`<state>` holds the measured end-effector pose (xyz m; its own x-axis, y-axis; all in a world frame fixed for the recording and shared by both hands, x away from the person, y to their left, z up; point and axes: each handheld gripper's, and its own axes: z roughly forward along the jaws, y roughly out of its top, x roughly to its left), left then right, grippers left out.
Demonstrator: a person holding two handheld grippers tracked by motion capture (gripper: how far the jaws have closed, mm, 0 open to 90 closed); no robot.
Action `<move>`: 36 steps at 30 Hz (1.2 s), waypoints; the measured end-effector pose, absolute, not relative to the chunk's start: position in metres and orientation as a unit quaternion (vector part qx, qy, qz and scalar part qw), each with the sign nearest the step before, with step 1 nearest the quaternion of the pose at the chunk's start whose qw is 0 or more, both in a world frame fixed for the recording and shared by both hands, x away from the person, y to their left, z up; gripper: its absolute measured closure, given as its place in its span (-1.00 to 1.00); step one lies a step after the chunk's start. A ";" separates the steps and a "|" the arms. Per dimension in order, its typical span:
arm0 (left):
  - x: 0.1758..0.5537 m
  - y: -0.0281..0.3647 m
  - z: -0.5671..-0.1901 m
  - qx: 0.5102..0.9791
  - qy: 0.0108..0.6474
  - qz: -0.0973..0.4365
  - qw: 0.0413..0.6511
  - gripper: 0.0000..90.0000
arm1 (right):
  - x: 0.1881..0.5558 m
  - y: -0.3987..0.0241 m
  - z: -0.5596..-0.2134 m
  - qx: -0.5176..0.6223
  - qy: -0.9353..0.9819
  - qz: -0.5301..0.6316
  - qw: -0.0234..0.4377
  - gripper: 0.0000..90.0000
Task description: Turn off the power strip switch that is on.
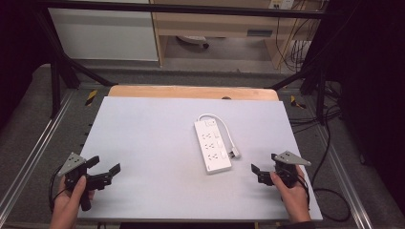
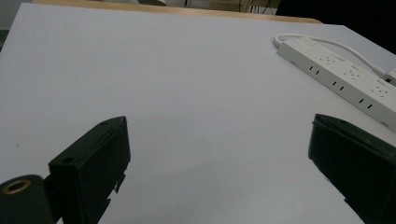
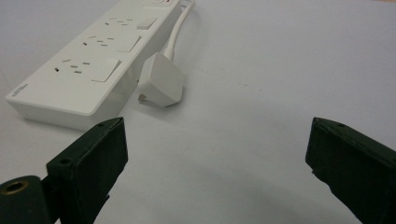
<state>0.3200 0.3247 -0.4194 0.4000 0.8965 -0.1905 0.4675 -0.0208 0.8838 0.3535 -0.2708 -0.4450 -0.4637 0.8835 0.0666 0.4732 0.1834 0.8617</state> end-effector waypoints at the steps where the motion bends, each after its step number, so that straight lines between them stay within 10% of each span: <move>1: 0.320 0.324 -0.420 0.681 0.502 0.219 0.485 -0.88 | 0.354 -0.270 -0.446 0.462 0.735 0.438 0.234 -0.87; 36: 0.312 0.316 -0.418 0.705 0.474 0.211 0.483 -0.88 | 0.329 -0.271 -0.428 0.457 0.721 0.465 0.234 -0.90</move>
